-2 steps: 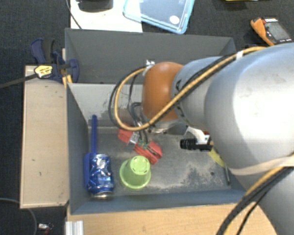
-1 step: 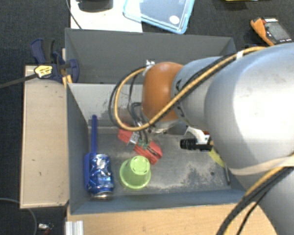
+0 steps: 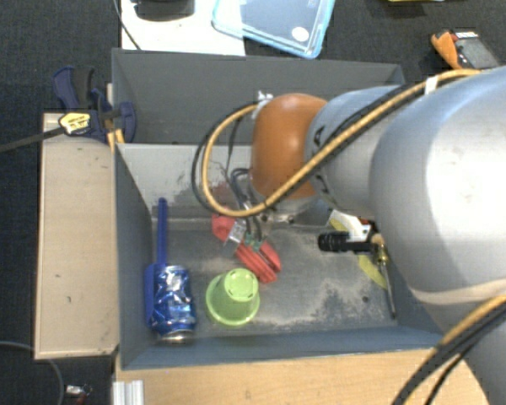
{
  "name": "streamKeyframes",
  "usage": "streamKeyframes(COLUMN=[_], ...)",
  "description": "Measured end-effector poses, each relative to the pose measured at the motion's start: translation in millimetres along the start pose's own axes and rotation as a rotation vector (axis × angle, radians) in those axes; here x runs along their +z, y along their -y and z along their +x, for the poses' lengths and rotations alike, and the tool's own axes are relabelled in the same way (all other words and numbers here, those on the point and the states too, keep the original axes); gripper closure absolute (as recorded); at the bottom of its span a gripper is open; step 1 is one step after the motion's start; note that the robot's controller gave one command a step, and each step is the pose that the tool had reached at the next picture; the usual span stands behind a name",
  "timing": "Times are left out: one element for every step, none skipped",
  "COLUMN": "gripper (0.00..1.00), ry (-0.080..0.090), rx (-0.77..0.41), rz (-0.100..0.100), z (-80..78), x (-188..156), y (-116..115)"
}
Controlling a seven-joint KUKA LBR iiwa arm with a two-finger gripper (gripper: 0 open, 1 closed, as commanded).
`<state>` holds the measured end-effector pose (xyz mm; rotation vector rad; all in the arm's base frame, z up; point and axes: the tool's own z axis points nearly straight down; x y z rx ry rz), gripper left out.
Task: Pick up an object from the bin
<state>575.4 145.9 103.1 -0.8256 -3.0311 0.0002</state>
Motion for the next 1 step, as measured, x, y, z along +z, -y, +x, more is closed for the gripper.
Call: streamKeyframes(gripper=[1.0], ry=[0.0], rx=[-0.003], rz=[0.0], z=[-0.3], x=[-54.8], y=[-0.1])
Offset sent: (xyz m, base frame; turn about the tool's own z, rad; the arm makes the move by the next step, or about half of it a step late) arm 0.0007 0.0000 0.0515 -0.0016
